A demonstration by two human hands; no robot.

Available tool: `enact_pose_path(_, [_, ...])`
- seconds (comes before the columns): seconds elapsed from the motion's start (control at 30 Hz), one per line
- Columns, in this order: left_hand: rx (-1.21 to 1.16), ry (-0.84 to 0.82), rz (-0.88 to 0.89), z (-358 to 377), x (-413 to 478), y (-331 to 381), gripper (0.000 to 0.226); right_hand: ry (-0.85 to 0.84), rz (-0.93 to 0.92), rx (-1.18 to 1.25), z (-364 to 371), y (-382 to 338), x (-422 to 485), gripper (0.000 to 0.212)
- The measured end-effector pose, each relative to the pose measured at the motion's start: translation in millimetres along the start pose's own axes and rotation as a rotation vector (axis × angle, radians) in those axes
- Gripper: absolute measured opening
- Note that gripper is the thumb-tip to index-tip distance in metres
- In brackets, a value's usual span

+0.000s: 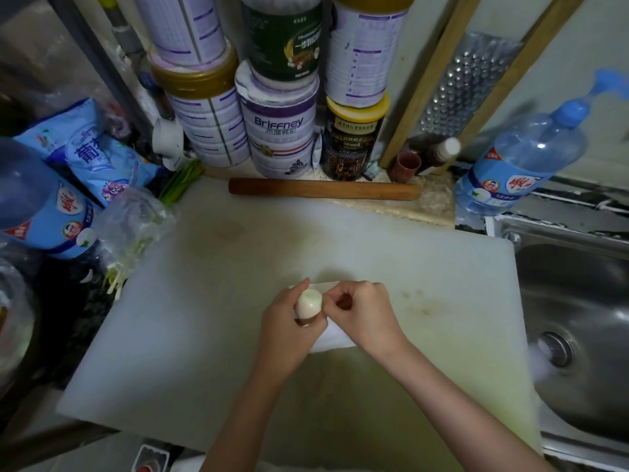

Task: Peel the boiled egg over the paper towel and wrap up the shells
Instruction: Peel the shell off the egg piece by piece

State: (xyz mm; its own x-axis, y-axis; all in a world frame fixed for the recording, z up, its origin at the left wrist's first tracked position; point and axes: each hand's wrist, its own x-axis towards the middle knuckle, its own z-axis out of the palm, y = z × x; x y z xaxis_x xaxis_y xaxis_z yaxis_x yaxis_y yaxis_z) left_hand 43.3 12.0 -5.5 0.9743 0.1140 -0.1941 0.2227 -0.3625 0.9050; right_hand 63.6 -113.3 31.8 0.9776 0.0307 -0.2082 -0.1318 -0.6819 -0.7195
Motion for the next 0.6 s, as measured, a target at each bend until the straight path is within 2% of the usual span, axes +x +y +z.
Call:
enact_pose_path(0.17, [-0.014, -0.009, -0.003, -4.6, -0.9, 0.2, 0.054, -0.013, 0.025, 0.077, -2.1, -0.6, -1.8, 0.012])
enact_pose_path(0.43, [0.034, -0.029, 0.019, -4.8, -4.4, 2.4, 0.053, 0.052, -0.004, -0.119, 3.9, -2.8, -3.9, 0.010])
enact_pose_path(0.6, [-0.037, -0.068, -0.065, -7.8, -4.0, -1.9, 0.049, 0.037, 0.030, -0.092, 2.4, -1.2, -1.6, 0.010])
